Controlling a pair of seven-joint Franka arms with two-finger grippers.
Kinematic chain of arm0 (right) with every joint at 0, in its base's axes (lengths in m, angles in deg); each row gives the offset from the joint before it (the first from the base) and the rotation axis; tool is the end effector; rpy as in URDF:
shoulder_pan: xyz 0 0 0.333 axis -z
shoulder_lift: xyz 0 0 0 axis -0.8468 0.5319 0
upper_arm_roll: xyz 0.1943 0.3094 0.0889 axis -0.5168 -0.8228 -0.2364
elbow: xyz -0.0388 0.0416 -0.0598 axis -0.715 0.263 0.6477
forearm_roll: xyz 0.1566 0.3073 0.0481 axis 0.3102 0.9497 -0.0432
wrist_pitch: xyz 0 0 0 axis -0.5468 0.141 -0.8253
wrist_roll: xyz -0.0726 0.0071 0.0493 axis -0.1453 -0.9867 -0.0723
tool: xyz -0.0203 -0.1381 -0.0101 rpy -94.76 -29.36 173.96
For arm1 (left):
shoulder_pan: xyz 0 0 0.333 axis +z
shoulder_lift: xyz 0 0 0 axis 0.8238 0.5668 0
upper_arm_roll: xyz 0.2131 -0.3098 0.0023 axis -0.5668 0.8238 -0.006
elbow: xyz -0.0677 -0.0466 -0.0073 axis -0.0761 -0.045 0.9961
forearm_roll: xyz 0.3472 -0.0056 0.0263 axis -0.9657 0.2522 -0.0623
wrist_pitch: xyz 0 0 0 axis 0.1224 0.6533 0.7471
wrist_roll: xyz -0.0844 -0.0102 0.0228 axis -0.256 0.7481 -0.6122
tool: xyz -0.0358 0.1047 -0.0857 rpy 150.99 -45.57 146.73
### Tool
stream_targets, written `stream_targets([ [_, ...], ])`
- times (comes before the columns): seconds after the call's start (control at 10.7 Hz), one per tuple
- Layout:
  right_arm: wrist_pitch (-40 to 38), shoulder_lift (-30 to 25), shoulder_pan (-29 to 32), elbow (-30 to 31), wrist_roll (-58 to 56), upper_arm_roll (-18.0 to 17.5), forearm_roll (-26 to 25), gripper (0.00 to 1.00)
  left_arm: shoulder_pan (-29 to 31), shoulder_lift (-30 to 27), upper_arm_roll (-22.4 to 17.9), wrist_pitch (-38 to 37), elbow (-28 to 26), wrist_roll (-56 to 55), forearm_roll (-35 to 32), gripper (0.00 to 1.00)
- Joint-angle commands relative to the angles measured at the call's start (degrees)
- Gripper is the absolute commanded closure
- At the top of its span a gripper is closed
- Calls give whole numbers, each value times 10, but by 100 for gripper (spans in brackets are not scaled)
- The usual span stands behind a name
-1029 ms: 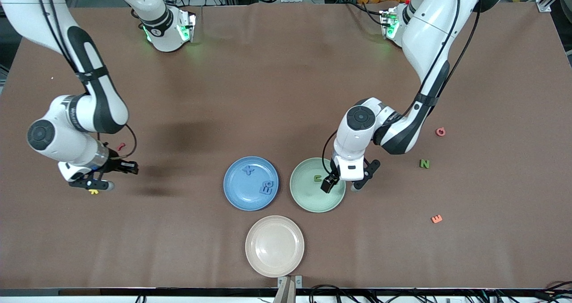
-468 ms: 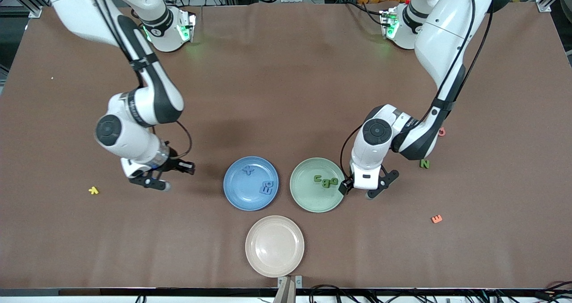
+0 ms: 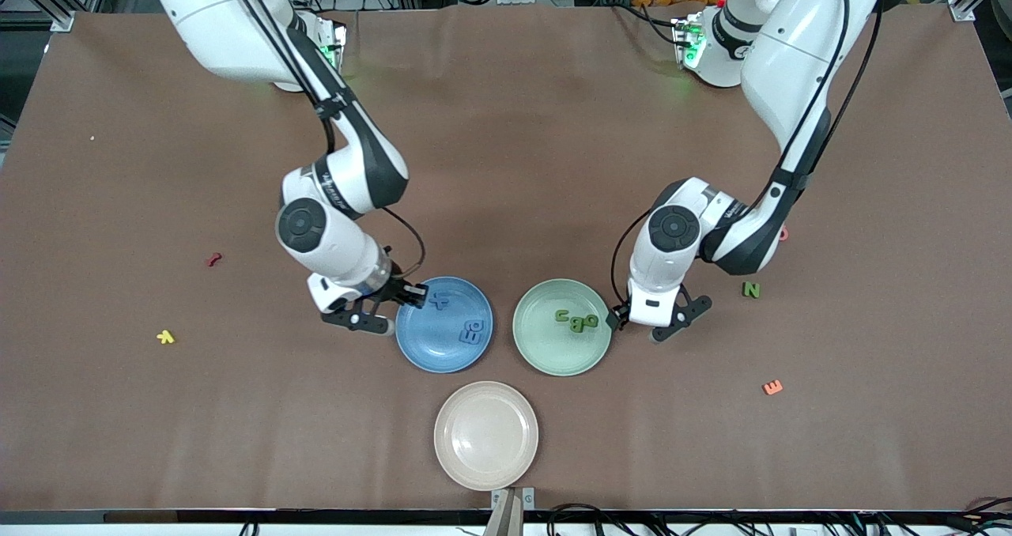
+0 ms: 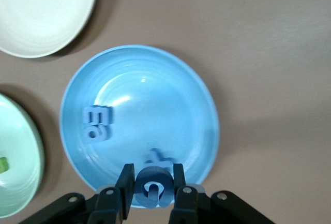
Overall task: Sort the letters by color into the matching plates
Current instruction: 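Lower the blue c onto the blue plate while the left gripper withdraws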
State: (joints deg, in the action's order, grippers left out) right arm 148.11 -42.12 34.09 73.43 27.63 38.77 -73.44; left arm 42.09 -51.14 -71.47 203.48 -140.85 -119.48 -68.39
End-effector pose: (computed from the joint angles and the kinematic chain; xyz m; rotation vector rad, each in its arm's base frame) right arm 0.6250 0.3158 0.3226 -2.9164 0.3395 -0.0457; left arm 0.6221 -0.2823 0.2528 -2.9995 -0.8779 -0.2344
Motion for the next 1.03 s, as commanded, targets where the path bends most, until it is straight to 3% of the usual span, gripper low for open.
stream_targets([
  [0.0, -2, 64, -29, -71, 23, 8, 7, 90, 8, -91, 12, 16, -113, -3, -7, 0],
  [0.09, 2, 72, -31, -75, 23, 8, 7, 79, 8, -105, 14, 26, -134, -2, -7, 0],
  [0.28, 15, 72, -30, -75, 12, 20, 7, 0, 19, -109, 14, 32, -146, 28, -11, 0],
  [0.94, -9, 53, 1, -74, -216, 89, 9, 0, 89, -109, 17, 30, -141, 250, -7, 0],
])
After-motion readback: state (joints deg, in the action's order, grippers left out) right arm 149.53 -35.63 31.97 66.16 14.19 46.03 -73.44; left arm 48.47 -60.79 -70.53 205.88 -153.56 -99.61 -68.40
